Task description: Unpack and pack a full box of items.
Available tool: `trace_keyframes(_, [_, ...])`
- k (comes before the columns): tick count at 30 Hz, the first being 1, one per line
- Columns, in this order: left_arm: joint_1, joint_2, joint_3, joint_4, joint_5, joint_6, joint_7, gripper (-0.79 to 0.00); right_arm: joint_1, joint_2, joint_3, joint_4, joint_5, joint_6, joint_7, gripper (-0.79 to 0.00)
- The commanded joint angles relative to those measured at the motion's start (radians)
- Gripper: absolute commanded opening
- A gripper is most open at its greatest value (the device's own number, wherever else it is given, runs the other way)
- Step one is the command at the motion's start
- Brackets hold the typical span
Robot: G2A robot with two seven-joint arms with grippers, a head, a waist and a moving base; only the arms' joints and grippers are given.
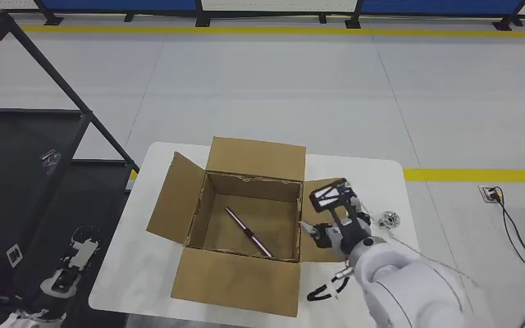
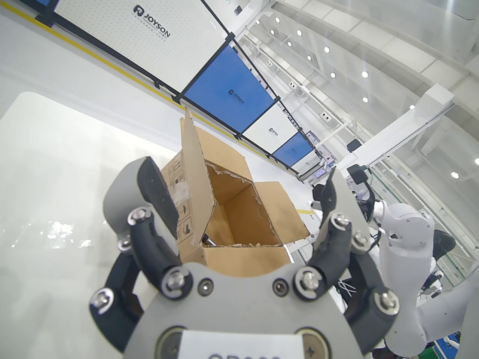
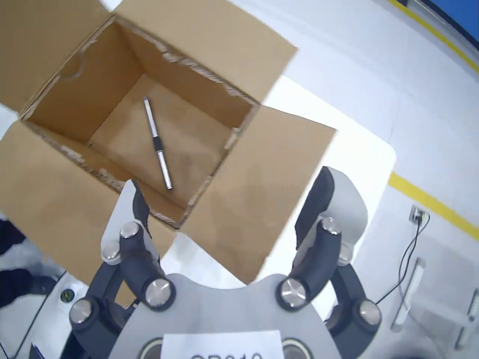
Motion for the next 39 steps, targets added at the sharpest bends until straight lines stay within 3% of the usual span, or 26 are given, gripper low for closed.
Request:
trace_keyframes(1, [0.0, 0.0, 0.0, 0.0, 0.0, 0.0, 0.0, 0.0, 0.007, 0.004, 0.122, 0.035, -0.01, 0.054, -0.011, 0.0])
trace_keyframes(7, [0.0, 0.0, 0.0, 0.0, 0.0, 0.0, 0.0, 0.0, 0.121, 0.019, 0.322, 0.346, -0.016, 0.136, -0.007, 0.0])
trace_keyframes(15, [0.0, 0.0, 0.0, 0.0, 0.0, 0.0, 0.0, 0.0, 0.314, 0.049, 0.437, 0.85, 0.036, 0.082, -0.04, 0.0])
trace_keyframes(25, [0.0, 0.0, 0.0, 0.0, 0.0, 0.0, 0.0, 0.0, 0.413, 0.081, 0.466, 1.124, 0.022, 0.046, -0.118, -0.009])
trace_keyframes(26, [0.0, 0.0, 0.0, 0.0, 0.0, 0.0, 0.0, 0.0, 0.42, 0.083, 0.469, 1.141, 0.026, 0.043, -0.122, -0.163])
trace_keyframes(27, [0.0, 0.0, 0.0, 0.0, 0.0, 0.0, 0.0, 0.0, 0.426, 0.086, 0.471, 1.156, 0.028, 0.042, -0.126, -0.372])
trace_keyframes(29, [0.0, 0.0, 0.0, 0.0, 0.0, 0.0, 0.0, 0.0, 0.436, 0.091, 0.474, 1.179, 0.034, 0.038, -0.134, -0.554])
trace_keyframes(34, [0.0, 0.0, 0.0, 0.0, 0.0, 0.0, 0.0, 0.0, 0.448, 0.1, 0.469, 1.204, 0.049, 0.034, -0.143, -0.782])
trace_keyframes(39, [0.0, 0.0, 0.0, 0.0, 0.0, 0.0, 0.0, 0.0, 0.442, 0.105, 0.46, 1.174, 0.092, 0.027, -0.151, -0.785])
